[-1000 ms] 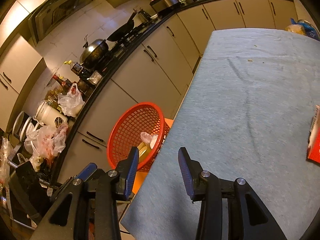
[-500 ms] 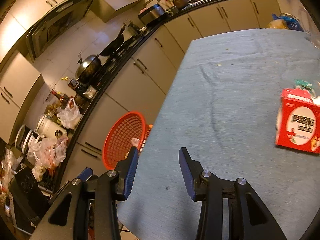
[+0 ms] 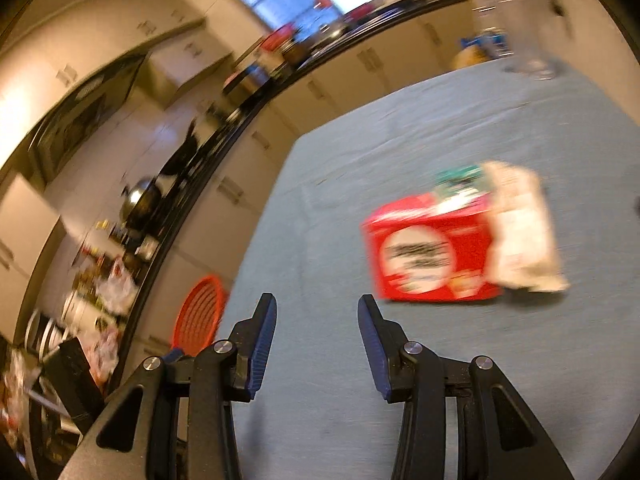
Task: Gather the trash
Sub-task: 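Move both tools back to the table toward the red box and white packet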
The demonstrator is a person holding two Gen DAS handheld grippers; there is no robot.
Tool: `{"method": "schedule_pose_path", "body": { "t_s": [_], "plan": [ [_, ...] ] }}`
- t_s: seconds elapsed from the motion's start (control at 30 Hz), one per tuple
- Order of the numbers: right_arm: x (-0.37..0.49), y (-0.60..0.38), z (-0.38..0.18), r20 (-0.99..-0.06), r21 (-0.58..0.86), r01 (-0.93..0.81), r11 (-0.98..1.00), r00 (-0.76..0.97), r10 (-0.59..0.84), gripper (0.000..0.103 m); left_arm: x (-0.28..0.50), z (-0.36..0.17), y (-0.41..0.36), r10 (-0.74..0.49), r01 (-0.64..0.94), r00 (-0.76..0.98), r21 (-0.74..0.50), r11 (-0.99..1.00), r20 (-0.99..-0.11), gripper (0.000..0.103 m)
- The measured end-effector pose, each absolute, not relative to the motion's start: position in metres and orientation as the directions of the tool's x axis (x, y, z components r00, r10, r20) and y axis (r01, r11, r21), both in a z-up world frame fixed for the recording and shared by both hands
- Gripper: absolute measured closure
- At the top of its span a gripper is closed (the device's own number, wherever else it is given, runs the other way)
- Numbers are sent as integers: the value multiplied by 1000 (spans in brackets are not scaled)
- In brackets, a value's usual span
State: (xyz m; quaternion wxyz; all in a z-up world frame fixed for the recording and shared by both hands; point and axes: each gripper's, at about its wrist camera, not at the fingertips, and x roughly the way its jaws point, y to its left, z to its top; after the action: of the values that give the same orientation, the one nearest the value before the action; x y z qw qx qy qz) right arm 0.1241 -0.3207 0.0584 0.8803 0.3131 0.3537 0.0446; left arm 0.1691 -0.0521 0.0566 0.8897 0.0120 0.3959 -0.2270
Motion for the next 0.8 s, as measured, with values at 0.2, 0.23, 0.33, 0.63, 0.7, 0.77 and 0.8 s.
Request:
{"method": "schedule_pose_path", "body": {
  "t_s": [0.2,0.23,0.33,0.63,0.7,0.77,0.8],
  "plan": [
    [96,-393,57,-600,574,269,773,780,175,56,181,50,-105,-426,489,521,-150,859,-739,56],
    [95,-402,54,-608,574,292,765,778,159,55,184,48,-114,-429,500,510,-149,853,-746,56],
    [97,-422,45,-644,551,335,764,753,134,46,190,44,-135,-443,527,476,-157,835,-760,55],
    [124,-443,22,-704,527,386,757,697,135,46,225,28,-182,-488,562,384,-221,797,-784,44],
    [129,-446,19,-699,536,383,752,701,141,46,231,25,-192,-516,586,352,-246,772,-781,43],
    [132,-448,15,-698,542,384,747,701,146,46,238,20,-205,-523,600,330,-254,759,-786,43],
    [133,-450,12,-699,546,387,743,700,149,46,242,19,-211,-530,606,328,-256,753,-782,42]
  ]
}}
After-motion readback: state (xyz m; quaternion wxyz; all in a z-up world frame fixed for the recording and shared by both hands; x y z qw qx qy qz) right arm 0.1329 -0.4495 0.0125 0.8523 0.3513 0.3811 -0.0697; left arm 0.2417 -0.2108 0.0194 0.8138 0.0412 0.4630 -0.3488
